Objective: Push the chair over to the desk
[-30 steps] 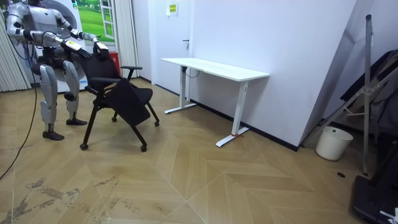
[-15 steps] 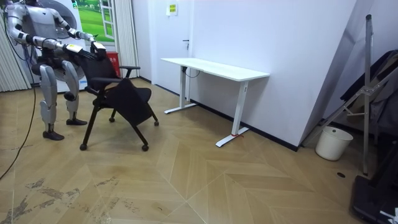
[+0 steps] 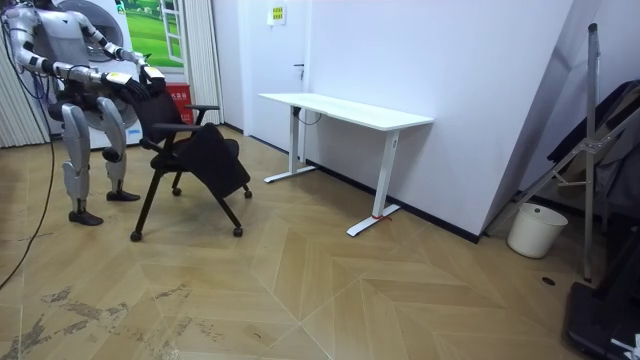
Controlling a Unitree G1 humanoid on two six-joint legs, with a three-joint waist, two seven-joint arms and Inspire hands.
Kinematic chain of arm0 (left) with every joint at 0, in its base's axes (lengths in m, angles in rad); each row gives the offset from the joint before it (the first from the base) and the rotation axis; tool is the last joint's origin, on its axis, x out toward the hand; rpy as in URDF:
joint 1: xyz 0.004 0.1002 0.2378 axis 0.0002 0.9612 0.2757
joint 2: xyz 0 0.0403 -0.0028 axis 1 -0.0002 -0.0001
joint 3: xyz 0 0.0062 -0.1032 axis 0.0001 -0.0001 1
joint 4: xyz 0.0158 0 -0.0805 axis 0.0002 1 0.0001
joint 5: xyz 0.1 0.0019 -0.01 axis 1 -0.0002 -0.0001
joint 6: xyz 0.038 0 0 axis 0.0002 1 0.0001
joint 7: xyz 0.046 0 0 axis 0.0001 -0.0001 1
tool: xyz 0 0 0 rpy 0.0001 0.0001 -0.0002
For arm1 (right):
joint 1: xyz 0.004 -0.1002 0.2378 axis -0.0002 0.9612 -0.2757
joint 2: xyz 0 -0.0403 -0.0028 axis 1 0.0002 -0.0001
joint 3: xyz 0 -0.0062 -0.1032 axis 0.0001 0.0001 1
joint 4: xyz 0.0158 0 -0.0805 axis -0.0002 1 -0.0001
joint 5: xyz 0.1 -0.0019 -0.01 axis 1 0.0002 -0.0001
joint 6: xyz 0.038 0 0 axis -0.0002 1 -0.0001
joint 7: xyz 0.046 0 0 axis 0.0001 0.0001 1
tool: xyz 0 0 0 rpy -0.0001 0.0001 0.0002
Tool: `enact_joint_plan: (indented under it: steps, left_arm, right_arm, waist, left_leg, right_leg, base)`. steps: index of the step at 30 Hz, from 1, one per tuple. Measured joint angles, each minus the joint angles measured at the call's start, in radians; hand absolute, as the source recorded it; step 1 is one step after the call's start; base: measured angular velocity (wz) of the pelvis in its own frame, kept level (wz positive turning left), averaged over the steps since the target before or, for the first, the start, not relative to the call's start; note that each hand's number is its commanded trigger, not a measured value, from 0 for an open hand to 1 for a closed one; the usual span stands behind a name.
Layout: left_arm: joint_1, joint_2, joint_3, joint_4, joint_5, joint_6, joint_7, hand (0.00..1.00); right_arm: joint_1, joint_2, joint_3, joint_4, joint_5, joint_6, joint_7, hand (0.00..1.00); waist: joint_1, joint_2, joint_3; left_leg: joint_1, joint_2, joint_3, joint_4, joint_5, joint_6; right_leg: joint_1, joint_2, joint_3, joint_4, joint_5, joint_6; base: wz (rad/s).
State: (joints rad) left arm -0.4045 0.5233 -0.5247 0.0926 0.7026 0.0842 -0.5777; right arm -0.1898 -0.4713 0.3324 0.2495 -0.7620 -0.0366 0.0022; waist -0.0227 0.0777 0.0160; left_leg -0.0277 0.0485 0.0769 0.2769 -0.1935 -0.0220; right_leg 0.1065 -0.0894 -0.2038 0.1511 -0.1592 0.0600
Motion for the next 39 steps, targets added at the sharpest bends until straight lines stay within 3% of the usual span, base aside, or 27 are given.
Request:
enact_joint_plan:
  steps: [4, 15, 22, 27, 31, 39]
  left_arm:
    - [-0.023, 0.003, -0.036, -0.015, 0.005, 0.003, -0.002, 1.0]
    - [-0.052, 0.004, -0.068, -0.015, 0.004, 0.007, -0.004, 1.0]
    - [-0.054, 0.01, -0.068, -0.015, 0.0, -0.002, -0.004, 1.0]
    - [-0.062, 0.015, -0.068, -0.015, -0.002, -0.012, -0.018, 1.0]
    - [-0.065, 0.028, -0.068, -0.015, -0.002, -0.039, -0.02, 1.0]
    - [-0.066, 0.037, -0.068, -0.015, -0.002, -0.047, -0.019, 1.0]
  right_arm:
    - [0.027, -0.026, 0.0, 0.006, -0.07, -0.025, -0.06, 1.0]
    - [0.049, -0.027, -0.004, 0.026, -0.064, -0.034, -0.132, 1.0]
    - [0.05, -0.027, -0.004, 0.018, -0.063, -0.035, -0.132, 1.0]
    - [0.051, -0.027, -0.004, 0.015, -0.062, -0.035, -0.113, 1.0]
    - [0.051, -0.027, -0.004, 0.01, -0.062, -0.035, -0.09, 1.0]
    - [0.05, -0.021, -0.003, 0.008, -0.062, -0.035, -0.086, 1.0]
  waist:
    - [0.007, -0.001, -0.0001]
    - [0.03, -0.018, 0.0007]
    - [0.03, -0.022, 0.0008]
    - [0.031, -0.039, -0.0015]
    - [0.032, -0.053, -0.0022]
    - [0.028, -0.053, -0.0017]
  left_leg:
    - [-0.012, -0.004, -0.018, 0.008, 0.0, 0.0]
    - [-0.012, -0.005, -0.024, 0.008, 0.0, 0.0]
    - [-0.013, -0.005, -0.024, 0.007, 0.0, 0.0]
    - [-0.012, -0.005, -0.025, 0.007, 0.0, 0.0]
    - [-0.012, -0.005, -0.025, 0.007, 0.0, 0.0]
    - [-0.014, -0.005, -0.025, 0.008, 0.0, 0.0]
  right_leg:
    - [0.0, -0.002, -0.017, 0.0, 0.0, 0.001]
    - [0.0, -0.002, -0.019, -0.001, 0.0, 0.001]
    - [-0.002, -0.002, -0.018, -0.001, 0.0, 0.001]
    - [-0.002, -0.002, -0.017, -0.001, 0.0, 0.001]
    - [-0.002, -0.002, -0.018, -0.001, 0.0, 0.001]
    - [-0.002, -0.003, -0.021, -0.001, 0.0, 0.001]
  base:
    - [0.11]
    - [0.01]
    - [0.0]
    - [0.0]
    - [0.0]
    - [0.0]
